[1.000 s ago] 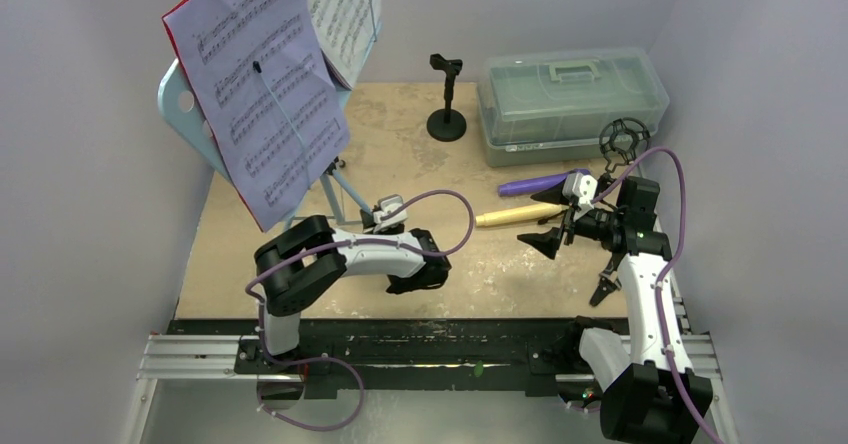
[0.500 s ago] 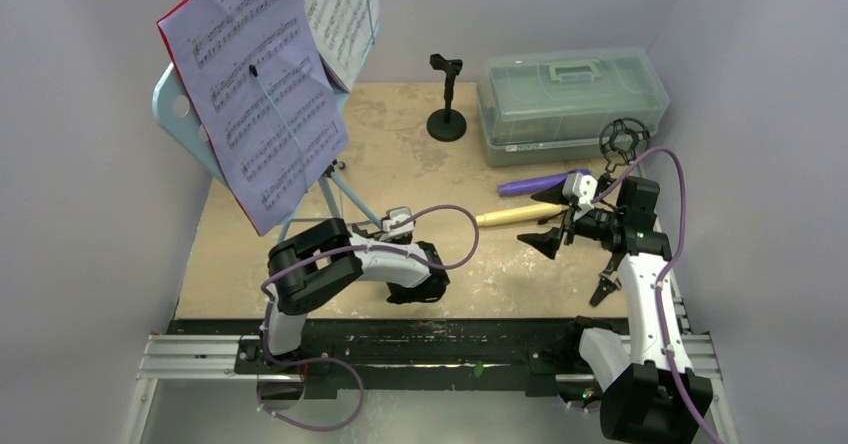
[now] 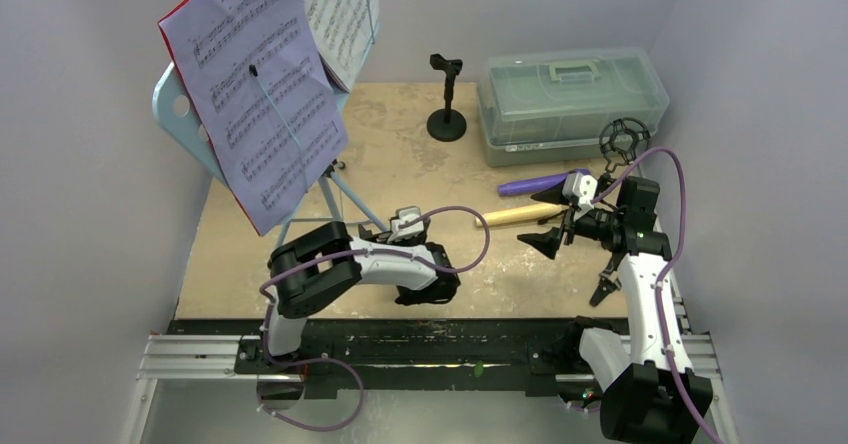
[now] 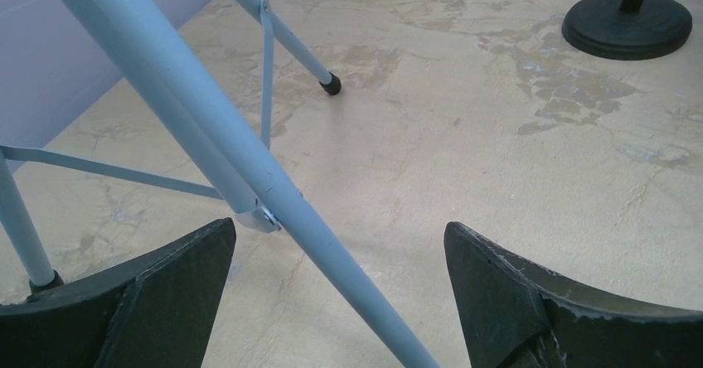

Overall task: Pack up the instrument practice props
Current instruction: Adjust the music stand at the center of the board.

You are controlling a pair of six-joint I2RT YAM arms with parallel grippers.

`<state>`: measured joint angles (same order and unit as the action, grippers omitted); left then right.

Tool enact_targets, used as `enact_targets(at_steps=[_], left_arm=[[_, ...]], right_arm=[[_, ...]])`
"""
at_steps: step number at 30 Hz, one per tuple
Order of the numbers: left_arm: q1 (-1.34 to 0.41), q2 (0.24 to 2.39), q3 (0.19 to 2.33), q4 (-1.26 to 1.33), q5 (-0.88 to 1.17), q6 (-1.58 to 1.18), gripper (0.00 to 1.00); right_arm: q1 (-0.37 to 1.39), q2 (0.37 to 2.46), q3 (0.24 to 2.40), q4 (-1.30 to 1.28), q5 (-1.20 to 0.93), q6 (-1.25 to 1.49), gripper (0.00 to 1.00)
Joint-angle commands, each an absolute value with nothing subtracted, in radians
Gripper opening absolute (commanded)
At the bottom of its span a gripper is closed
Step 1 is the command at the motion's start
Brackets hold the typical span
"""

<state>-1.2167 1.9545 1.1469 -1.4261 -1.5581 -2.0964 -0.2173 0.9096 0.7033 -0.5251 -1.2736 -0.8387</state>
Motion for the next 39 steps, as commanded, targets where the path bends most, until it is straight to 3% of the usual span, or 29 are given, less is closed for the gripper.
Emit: enact_targets(at_steps=[1,21,31,39], left_arm=[[-1.217,1.911,1.213,-1.436,-1.812,-2.04,0.98],[-1.586,1.977,1.303,-1.436,-1.765,-1.817,1.0],[-1.592,2.055,1.356,-1.437,-1.783,-1.782,1.0],[-1.474,1.981,1.528,-1.439,-1.811,-1.747,1.0]], right_arm=[[-0.22,0.907,0.738,-0.541,-1.289,-0.854,0.97],[-0.213,0.909,0.757,-0.552,-1.265,-0.862,0.97],[-0.01,1.076,1.039,-0.638,-1.041,-0.754,0.97],[-0.008,1.206,1.243,-0.581,-0.932,-0.629,0.98]])
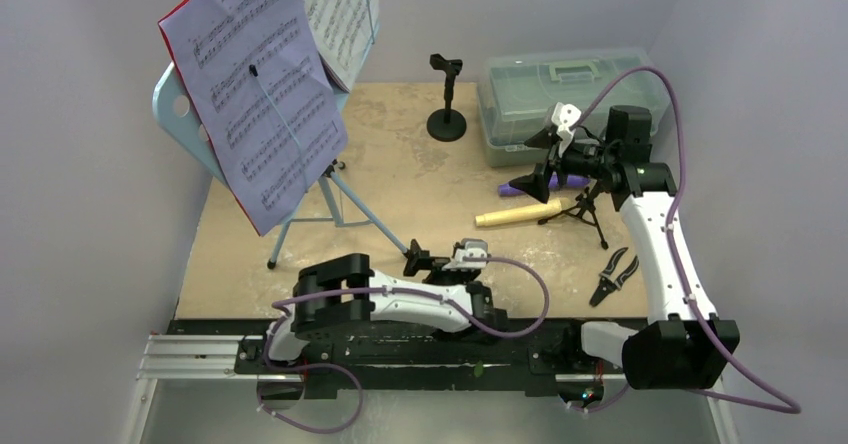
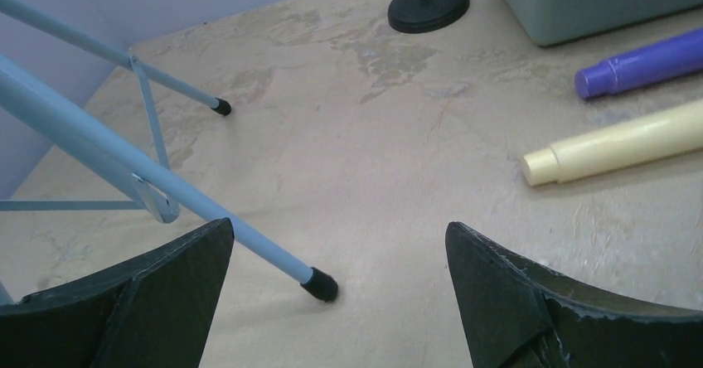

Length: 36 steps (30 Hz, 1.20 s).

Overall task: Pack up the instrument practice props
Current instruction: Adjust the music stand at the center of the board.

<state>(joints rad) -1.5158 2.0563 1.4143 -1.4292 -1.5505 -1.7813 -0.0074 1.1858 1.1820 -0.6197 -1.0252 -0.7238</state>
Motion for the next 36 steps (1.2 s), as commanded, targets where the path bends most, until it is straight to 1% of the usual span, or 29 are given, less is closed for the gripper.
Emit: enact_targets(at_steps=[1,5,9,12,17,22,25,27,30,31,34,36], left_arm=[[-1.473,1.984,1.567,-1.439,-1.812,-1.741,1.0],[-1.473,2.003,1.73,-1.436,-1.81,-1.735,1.0],[-1.474,2.003,1.899,-1.436,-1.81,-1.72,1.0],[-1.473,1.972,1.957,-1.436,-1.81,-1.726,1.0],[-1.474,1.958,2.051,-1.435,-1.791,-1.774,1.0],[-1.473,1.945,2.139,-1.431,-1.762,-1.954,1.0],[-1.465,1.916,2.128,-1.416,-1.769,-2.106,1.0],[-1.457,1.886,2.058,-1.435,-1.806,-2.307,0.98],[-1.433,1.837,1.935,-1.436,-1.811,-2.632,0.92],[-1.429,1.823,1.912,-1.417,-1.812,-2.672,0.92],[-1.43,1.803,1.888,-1.373,-1.81,-2.677,0.93],[-1.429,1.833,1.934,-1.425,-1.81,-2.648,0.93]], right_arm=[[-0.008,1.21,1.244,-0.549,-0.919,-0.606,0.98],[-0.008,1.233,1.263,-0.475,-0.859,-0.549,0.98],[-0.008,1.265,1.312,-0.451,-0.746,-0.508,0.99],[-0.008,1.278,1.324,-0.392,-0.702,-0.41,0.99],[-0.008,1.277,1.315,-0.344,-0.692,-0.358,0.99],[-0.008,1.286,1.328,-0.319,-0.614,-0.299,0.99],[-0.008,1.27,1.314,-0.282,-0.532,-0.244,0.99],[-0.008,1.248,1.295,-0.241,-0.485,-0.187,0.99],[-0.027,1.207,1.263,-0.189,-0.48,-0.112,0.99],[-0.035,1.195,1.252,-0.177,-0.492,-0.096,0.99],[-0.05,1.167,1.222,-0.156,-0.527,-0.076,0.99],[-0.055,1.153,1.199,-0.141,-0.54,-0.07,0.99]])
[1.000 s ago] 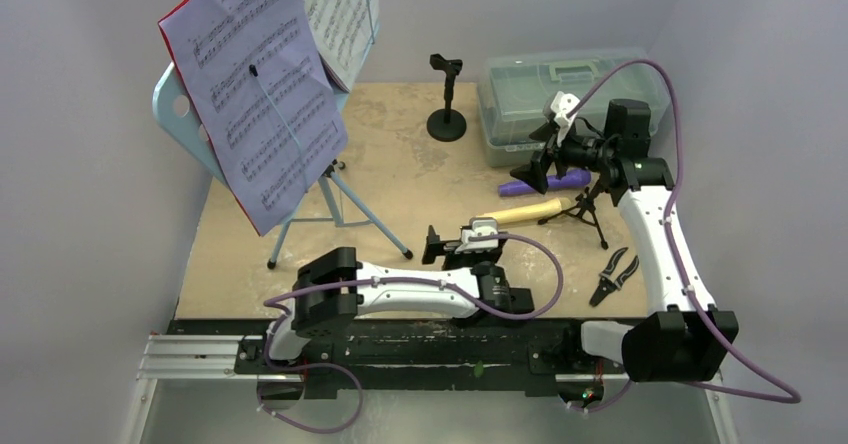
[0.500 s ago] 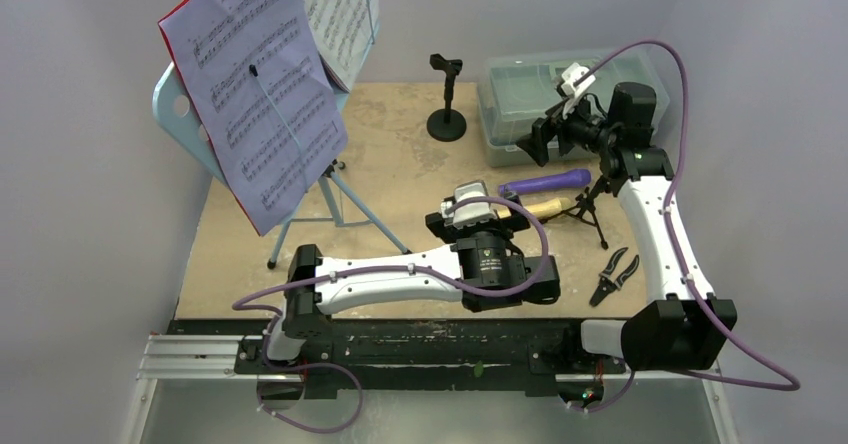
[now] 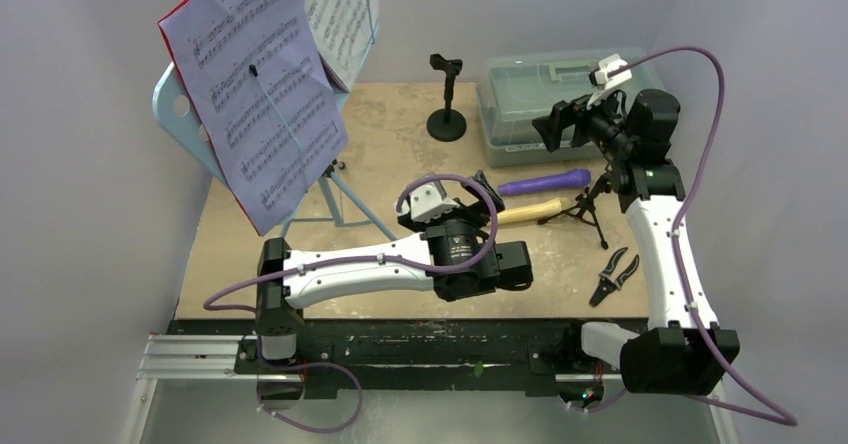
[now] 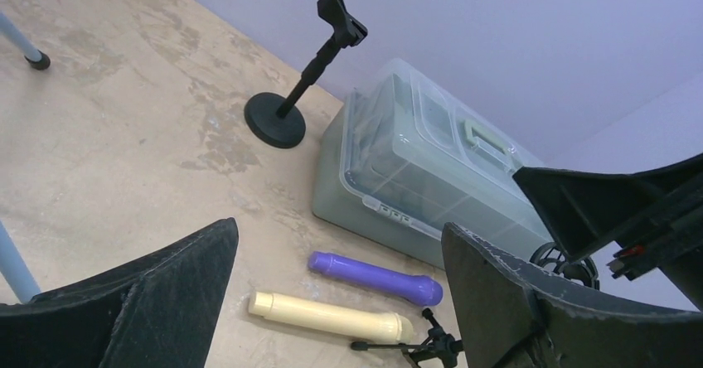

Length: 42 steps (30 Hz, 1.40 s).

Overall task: Pack up the instrument practice props
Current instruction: Adjust the music stand at the center of the board.

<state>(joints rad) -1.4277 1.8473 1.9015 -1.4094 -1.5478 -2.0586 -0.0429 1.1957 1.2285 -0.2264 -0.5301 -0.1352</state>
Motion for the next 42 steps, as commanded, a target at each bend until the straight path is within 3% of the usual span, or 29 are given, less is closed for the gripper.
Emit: enact_targets(at_steps=[1,10,13,23,31,34,40,42], left_arm=[[-1.426,1.861,1.978,-1.434,-1.805,-2.567,0.93],[-1.34,2.148,2.252,-1.436,-1.812,-1.809,0.96],[-1.304,2.173,2.258,-1.436,-1.812,-1.519,1.0],[-1.227,2.183,2.086,-1.437,-1.812,-0.856,1.0],[-1.139,2.187,1.957,-1.434,-1.776,-0.601,1.0],[-1.113,2.169,1.834,-1.215,-1.713,-0.364,1.0],[-1.069,2.247,1.838,-1.237,-1.665,-0.424,0.99],[-1.061,2.235,1.827,-1.143,-1.589,-0.315,0.99]], right_arm=[[-0.057,1.151,1.187,-0.135,-0.542,-0.067,0.99],[-0.075,1.119,1.144,-0.138,-0.567,-0.069,0.99],[-0.08,1.096,1.116,-0.13,-0.572,-0.082,0.99],[-0.103,1.091,1.075,-0.102,-0.596,-0.07,0.99],[-0.138,1.071,1.047,-0.075,-0.609,-0.054,0.99],[-0.154,1.071,1.04,-0.064,-0.619,-0.041,0.99],[-0.171,1.051,1.003,-0.037,-0.628,-0.032,0.99],[-0.173,1.049,0.996,-0.029,-0.633,-0.03,0.99]])
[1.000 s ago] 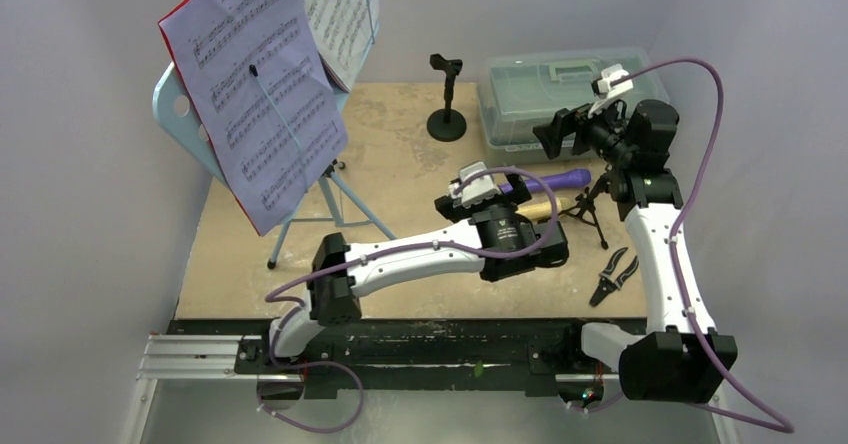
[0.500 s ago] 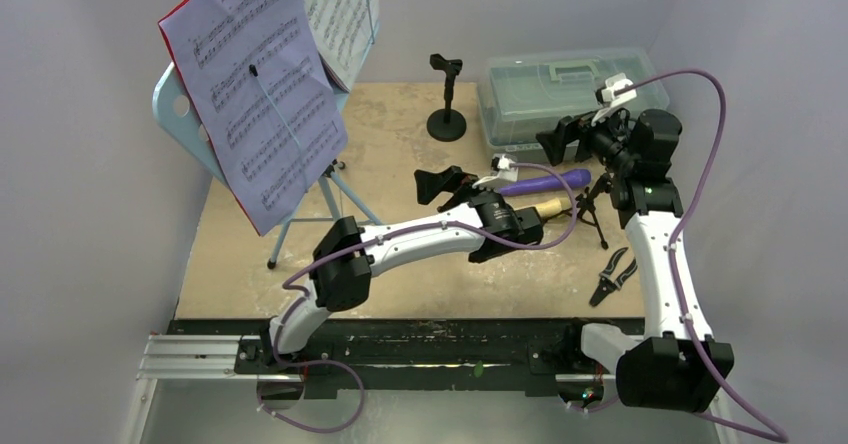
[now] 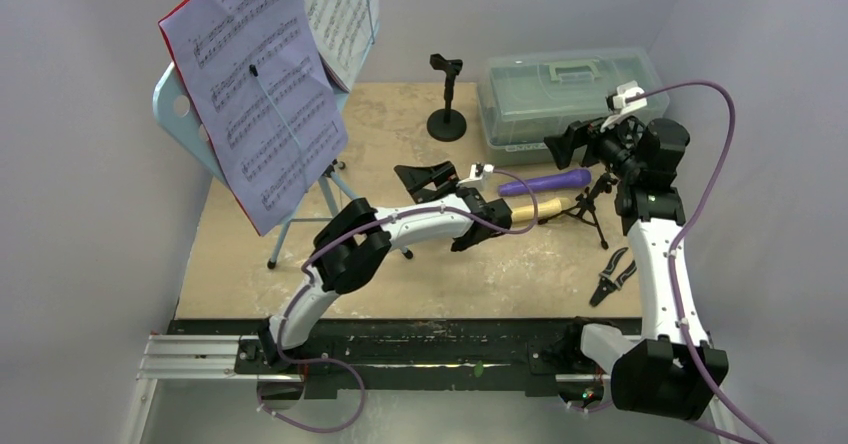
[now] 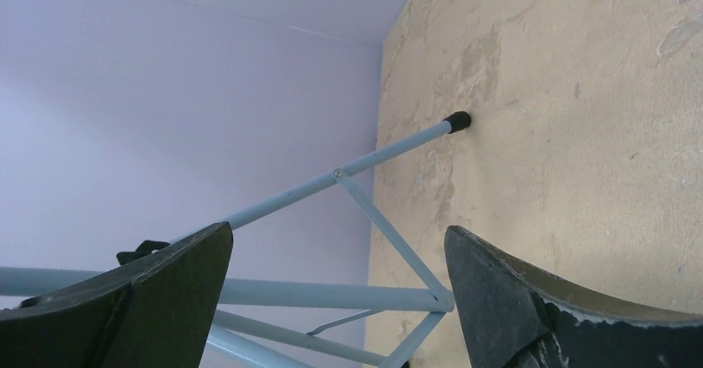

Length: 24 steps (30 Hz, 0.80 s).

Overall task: Pack up the instrument practice props
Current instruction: Adjust the music stand at the center of the board.

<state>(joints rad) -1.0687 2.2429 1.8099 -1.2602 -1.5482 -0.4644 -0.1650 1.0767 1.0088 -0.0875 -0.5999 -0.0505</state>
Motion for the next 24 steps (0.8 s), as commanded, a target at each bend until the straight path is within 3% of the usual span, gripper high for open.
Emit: enact_targets(at_steps=[1,5,8,15,24], left_arm=[[-1.057,2.214,1.799,-1.056,-1.553,-0.227,0.99],[-1.052,2.131,1.715,-0.805,-1.377,0.055,0.95],[-1.051,2.106,1.766,-0.833,-1.273,0.052,0.95],[-1.051,1.996,1.812,-0.801,-0.676,-0.019,0.87],[-1.061,1.657,1.469,-0.43,-0.187,-0.074,0.78]], right_arm=[[-0.175,1.049,0.994,-0.027,-0.637,-0.028,0.99],[-0.177,1.046,0.983,-0.013,-0.647,-0.023,0.99],[-0.179,1.04,0.97,-0.003,-0.654,-0.021,0.99],[-0.181,1.03,0.955,-0.003,-0.707,-0.025,0.99],[-0.182,1.029,0.948,0.012,-0.738,-0.047,0.99]])
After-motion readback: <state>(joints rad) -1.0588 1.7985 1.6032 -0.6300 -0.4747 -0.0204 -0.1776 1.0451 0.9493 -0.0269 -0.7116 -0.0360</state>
